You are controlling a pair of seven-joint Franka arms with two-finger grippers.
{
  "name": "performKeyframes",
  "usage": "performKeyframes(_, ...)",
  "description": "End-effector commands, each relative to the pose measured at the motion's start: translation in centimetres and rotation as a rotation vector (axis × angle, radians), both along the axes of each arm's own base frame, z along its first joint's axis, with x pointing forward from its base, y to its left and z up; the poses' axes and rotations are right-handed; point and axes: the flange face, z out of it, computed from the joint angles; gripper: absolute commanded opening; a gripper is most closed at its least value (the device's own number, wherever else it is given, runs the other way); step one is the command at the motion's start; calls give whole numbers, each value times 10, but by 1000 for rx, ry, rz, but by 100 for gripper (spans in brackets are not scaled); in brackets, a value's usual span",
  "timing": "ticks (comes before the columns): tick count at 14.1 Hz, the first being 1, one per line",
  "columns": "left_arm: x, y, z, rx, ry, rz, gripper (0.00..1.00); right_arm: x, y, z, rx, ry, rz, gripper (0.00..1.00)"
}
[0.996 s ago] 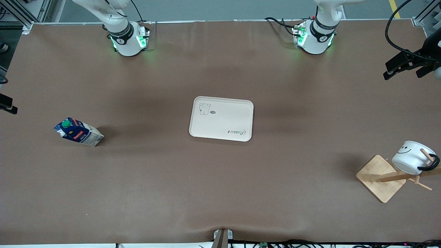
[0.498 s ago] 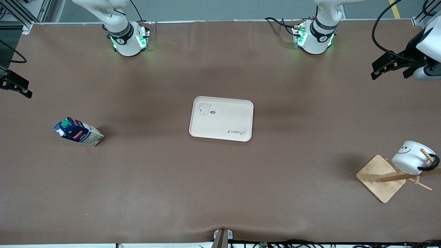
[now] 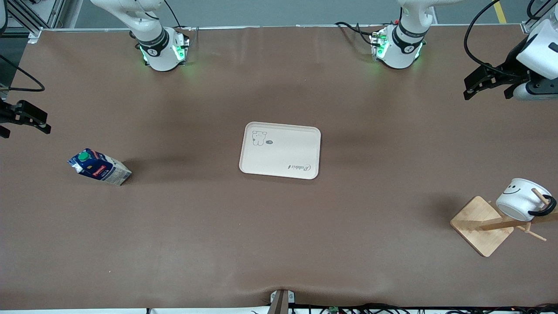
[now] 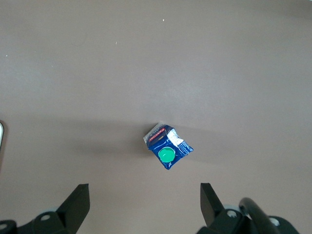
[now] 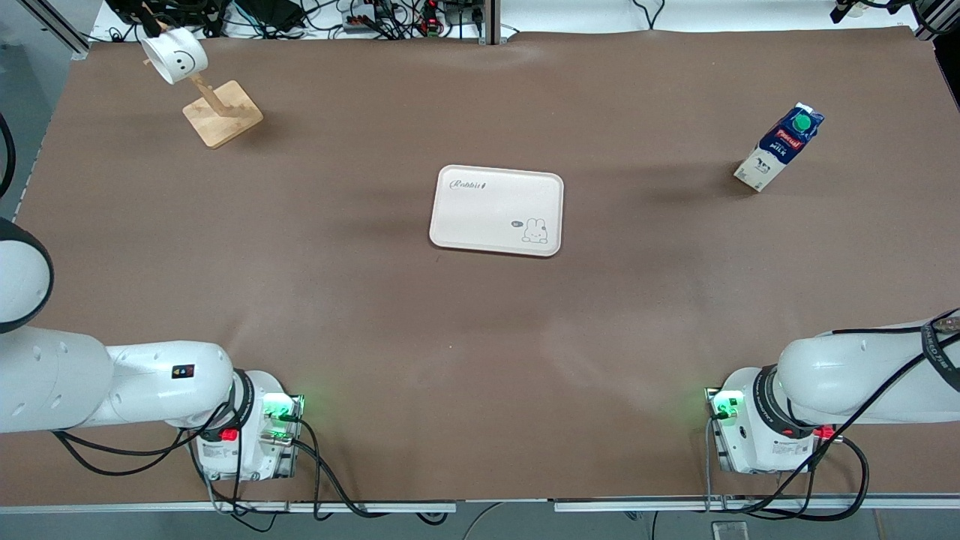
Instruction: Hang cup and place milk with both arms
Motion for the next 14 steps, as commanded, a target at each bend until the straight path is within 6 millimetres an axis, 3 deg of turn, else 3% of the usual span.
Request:
performKeyframes(1, -8, -1, 6, -1, -17, 8, 100, 0, -3, 15, -11, -20, -17, 100)
performKeyframes(14, -2, 3, 13, 13, -23, -5, 100, 2, -4, 21, -13, -40, -19, 100)
